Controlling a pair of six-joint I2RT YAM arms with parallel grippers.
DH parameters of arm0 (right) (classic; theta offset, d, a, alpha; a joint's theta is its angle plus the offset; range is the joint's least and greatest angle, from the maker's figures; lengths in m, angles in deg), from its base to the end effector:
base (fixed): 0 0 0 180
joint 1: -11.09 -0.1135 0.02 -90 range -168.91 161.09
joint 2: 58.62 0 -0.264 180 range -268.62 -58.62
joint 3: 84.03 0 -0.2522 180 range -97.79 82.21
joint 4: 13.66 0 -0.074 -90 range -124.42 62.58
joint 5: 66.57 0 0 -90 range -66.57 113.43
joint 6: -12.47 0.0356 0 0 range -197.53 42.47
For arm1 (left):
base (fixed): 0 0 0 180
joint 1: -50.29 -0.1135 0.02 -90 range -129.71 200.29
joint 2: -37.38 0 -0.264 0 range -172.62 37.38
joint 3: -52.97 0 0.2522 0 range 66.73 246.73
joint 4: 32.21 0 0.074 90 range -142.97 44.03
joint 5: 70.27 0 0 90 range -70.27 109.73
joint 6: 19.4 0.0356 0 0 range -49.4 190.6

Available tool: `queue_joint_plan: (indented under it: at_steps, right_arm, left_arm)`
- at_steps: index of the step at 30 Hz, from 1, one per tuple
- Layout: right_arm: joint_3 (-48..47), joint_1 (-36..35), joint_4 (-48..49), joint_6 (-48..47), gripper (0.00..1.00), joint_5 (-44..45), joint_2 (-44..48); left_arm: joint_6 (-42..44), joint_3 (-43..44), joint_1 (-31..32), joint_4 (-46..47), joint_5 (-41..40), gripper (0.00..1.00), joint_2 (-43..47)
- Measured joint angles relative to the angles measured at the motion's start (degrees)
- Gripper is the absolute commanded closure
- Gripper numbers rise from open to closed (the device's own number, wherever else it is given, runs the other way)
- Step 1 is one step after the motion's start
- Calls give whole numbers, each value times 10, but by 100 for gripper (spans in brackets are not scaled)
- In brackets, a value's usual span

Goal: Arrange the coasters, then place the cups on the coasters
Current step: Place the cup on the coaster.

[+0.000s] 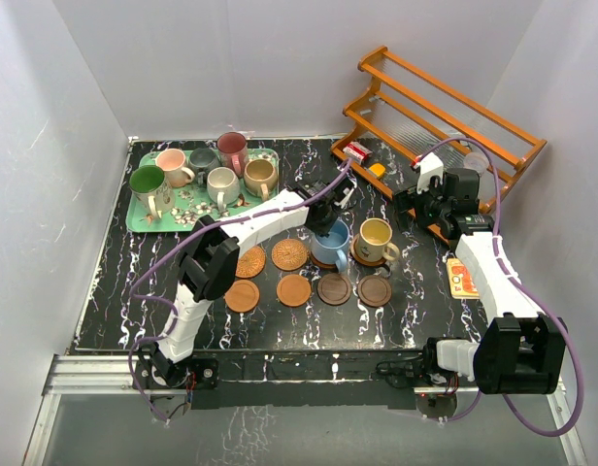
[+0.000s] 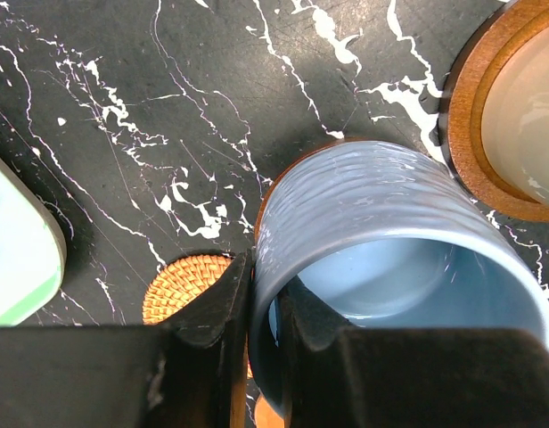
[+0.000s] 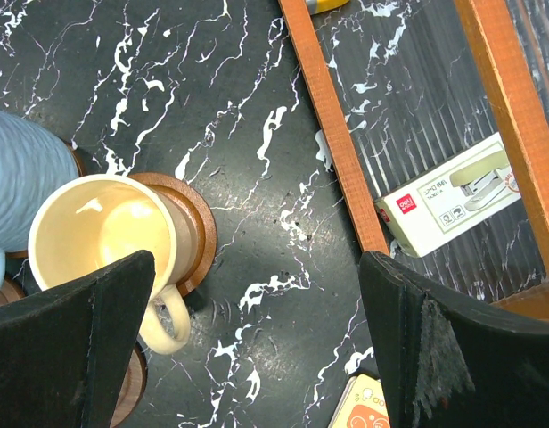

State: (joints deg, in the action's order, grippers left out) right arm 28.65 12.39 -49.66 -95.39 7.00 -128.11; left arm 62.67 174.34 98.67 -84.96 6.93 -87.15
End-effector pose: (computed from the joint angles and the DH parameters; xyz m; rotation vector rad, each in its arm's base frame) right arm 0.2647 0.0041 0.2844 -0.4702 2.1580 0.1355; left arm 0.3263 -0.3554 0.2271 0.7877 2.3881 -0.1150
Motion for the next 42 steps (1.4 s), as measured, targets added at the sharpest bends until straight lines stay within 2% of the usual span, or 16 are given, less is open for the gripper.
queue_joint_plan:
  at_steps: [12, 14, 19, 35, 42]
  right_arm:
    - [0, 0, -1, 0, 2, 0, -2]
    - [0, 0, -1, 0, 2, 0, -3]
    - [0, 0, -2, 0, 2, 0, -3]
    - [0, 0, -2, -1, 2, 0, -3]
    - [0, 0, -2, -1, 2, 0, -3]
  left_arm:
    - [-5, -18, 1, 9, -1, 100, 2]
    - [-5, -19, 1, 10, -1, 98, 2]
    - [-4, -22, 1, 13, -1, 90, 4]
    - [0, -27, 1, 26, 3, 55, 5]
    - [5, -27, 1, 25, 4, 44, 13]
